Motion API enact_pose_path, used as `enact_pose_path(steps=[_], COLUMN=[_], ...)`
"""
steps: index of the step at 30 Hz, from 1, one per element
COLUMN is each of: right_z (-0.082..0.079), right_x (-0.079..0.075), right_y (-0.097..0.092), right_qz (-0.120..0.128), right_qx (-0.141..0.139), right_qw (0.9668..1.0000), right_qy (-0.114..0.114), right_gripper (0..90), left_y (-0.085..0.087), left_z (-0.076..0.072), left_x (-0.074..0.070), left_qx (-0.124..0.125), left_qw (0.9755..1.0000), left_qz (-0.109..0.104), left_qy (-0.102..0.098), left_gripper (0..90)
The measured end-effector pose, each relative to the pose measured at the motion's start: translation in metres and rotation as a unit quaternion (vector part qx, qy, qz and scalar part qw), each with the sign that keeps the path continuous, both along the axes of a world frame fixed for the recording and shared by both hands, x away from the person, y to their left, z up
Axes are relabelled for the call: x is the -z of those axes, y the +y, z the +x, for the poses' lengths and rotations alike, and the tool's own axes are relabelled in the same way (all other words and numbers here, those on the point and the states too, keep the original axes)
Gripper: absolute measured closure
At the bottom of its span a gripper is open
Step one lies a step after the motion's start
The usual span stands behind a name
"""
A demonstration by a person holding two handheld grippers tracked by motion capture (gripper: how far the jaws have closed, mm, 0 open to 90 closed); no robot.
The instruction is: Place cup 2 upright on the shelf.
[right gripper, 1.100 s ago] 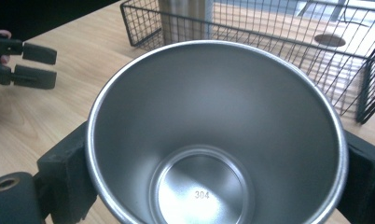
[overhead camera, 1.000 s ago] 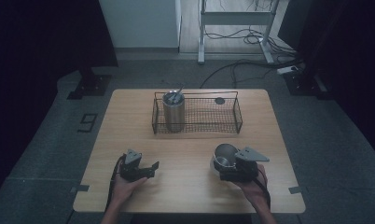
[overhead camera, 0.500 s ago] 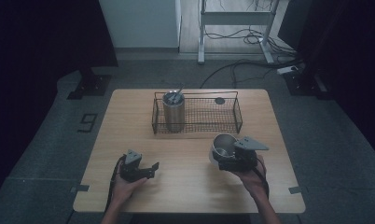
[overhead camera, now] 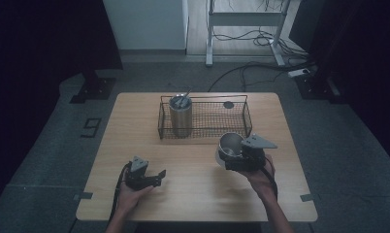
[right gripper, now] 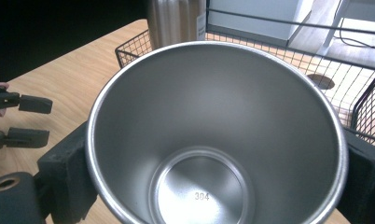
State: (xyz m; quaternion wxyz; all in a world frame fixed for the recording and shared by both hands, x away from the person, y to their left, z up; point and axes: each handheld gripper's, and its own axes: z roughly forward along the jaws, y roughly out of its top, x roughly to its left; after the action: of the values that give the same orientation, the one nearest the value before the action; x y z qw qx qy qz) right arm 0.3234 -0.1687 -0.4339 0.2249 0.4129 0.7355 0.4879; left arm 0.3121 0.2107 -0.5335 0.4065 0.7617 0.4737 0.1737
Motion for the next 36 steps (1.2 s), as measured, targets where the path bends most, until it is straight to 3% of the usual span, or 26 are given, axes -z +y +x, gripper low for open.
enact_pose_path(steps=[3, 9, 36], right_z=[0.002, 0.009, 0.042], right_x=[-0.005, -0.012, -0.033], right_y=[0.0, -0.003, -0.003], right_qz=[0.0, 0.01, 0.007], right_qx=[0.0, 0.001, 0.015], right_qw=[1.0, 0.9999, 0.9998], right_qy=[-0.003, -0.007, -0.006], right_gripper=[6.6, 6.6, 6.6], left_y=[0.0, -0.001, 0.002], left_z=[-0.001, -0.002, -0.001], left_x=[-0.002, -0.002, 0.0], left_qx=[0.003, 0.003, 0.006], left_qw=[0.9999, 0.9999, 0.9999], left_qz=[-0.015, -0.012, -0.011], left_qy=[0.0, -0.003, 0.005], left_gripper=[14.6, 14.7, 14.7])
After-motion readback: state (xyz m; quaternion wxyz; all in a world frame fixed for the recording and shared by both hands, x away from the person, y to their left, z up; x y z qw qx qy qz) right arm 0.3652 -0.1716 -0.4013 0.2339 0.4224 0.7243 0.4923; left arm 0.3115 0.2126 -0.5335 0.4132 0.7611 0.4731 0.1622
